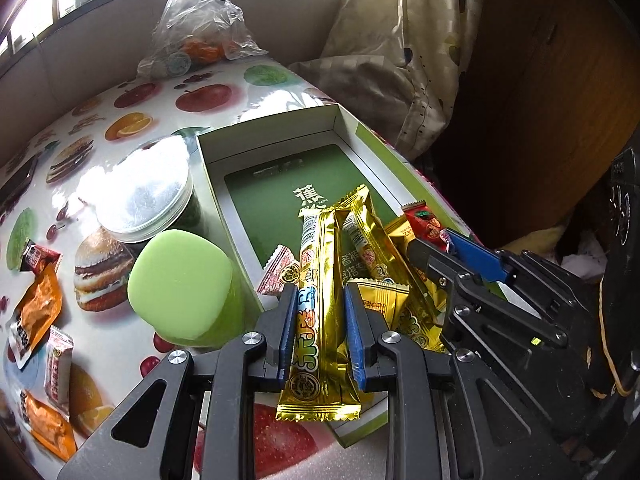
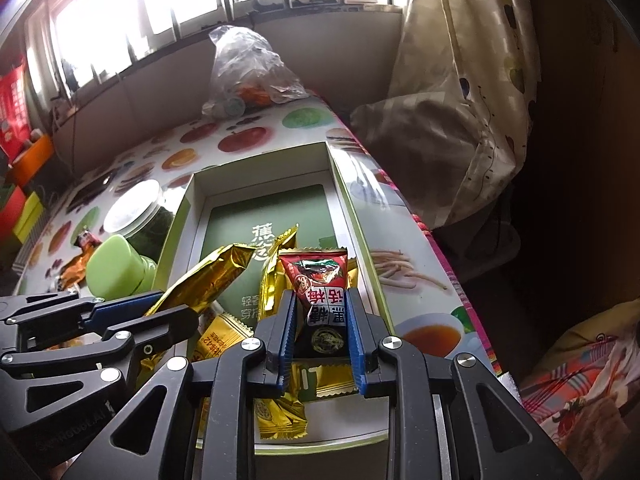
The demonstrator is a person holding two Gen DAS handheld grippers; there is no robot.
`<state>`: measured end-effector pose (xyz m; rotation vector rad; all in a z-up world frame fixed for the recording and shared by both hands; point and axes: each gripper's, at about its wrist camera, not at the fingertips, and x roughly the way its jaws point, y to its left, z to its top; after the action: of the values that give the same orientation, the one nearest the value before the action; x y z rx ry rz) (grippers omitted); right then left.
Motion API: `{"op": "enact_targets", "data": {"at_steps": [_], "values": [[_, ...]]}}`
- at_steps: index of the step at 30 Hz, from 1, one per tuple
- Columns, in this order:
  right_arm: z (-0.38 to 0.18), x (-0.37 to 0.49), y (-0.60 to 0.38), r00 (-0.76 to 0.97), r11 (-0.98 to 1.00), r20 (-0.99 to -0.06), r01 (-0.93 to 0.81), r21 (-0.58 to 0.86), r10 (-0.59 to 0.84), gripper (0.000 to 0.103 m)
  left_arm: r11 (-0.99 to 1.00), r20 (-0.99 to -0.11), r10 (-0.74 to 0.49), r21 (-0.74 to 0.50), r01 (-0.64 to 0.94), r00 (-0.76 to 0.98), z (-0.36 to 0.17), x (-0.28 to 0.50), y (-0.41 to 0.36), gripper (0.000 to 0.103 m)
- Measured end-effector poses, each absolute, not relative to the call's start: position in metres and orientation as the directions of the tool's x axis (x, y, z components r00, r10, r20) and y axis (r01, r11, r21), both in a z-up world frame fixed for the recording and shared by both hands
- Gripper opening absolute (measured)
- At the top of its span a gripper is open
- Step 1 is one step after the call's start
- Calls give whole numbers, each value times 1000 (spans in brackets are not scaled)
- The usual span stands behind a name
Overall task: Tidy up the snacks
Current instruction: 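Lower both snacks into the box and open both grippers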
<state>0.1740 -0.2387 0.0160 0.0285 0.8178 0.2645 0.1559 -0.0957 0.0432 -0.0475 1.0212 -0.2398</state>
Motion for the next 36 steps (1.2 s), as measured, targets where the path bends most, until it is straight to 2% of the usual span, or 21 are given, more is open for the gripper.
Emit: {"op": "enact_targets", "data": {"at_steps": [4, 8, 13, 17, 27, 31, 36], "values": [[16, 174, -240, 651, 964, -715, -224, 142, 256, 25, 975, -838, -210, -145, 166, 503, 44, 154, -95, 26], [18, 172, -240, 654, 964, -710, -223, 146, 259, 31, 975, -832, -213, -149, 163, 512, 47, 152, -93, 36], [19, 171, -241, 659, 965, -707, -215, 151, 258, 34, 976, -827, -211, -147, 162, 521, 49, 149, -92, 36], [23, 167, -243, 669, 965, -697, -210, 156, 258, 41, 975, -821, -214, -149, 162, 529, 53, 145, -90, 37], [32, 157, -244, 684, 965, -682, -198, 171, 261, 46, 977, -806, -212, -153, 152, 553, 62, 132, -84, 37], [36, 152, -242, 689, 965, -676, -197, 172, 261, 46, 975, -796, -219, -162, 150, 564, 66, 126, -79, 46], [42, 145, -240, 699, 964, -664, -197, 179, 266, 47, 976, -786, -216, -161, 145, 579, 71, 118, -74, 46]]}}
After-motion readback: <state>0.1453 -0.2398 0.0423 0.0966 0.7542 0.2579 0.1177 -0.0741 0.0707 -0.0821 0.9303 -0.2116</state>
